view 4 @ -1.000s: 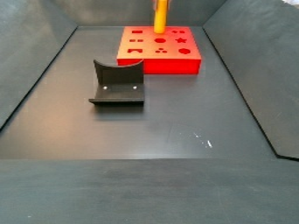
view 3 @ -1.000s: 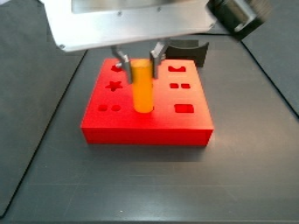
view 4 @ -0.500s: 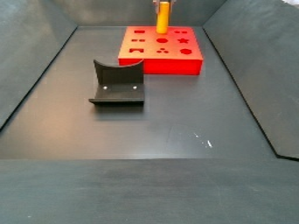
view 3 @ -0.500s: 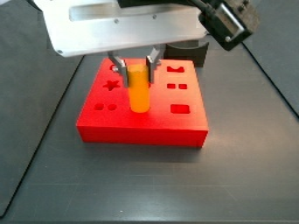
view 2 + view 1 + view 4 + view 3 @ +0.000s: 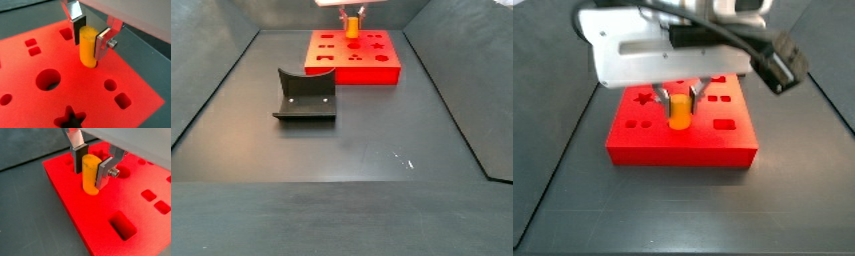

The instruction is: Insert the oval object.

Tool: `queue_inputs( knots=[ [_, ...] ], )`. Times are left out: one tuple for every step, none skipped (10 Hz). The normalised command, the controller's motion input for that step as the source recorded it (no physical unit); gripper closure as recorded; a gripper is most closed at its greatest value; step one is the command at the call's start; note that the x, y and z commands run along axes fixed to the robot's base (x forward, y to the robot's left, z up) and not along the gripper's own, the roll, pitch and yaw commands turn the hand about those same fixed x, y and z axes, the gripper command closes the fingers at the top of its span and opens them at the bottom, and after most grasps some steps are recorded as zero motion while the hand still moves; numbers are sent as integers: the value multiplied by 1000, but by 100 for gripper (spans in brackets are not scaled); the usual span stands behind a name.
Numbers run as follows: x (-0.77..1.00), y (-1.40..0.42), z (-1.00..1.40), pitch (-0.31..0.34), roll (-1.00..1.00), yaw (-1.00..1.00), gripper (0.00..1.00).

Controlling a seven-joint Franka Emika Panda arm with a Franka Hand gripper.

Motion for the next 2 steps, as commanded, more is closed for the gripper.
queue_inputs(
  knots=[
    [146,0,-671,50,64,-86,100],
    [0,0,0,0,0,0,100]
  ],
)
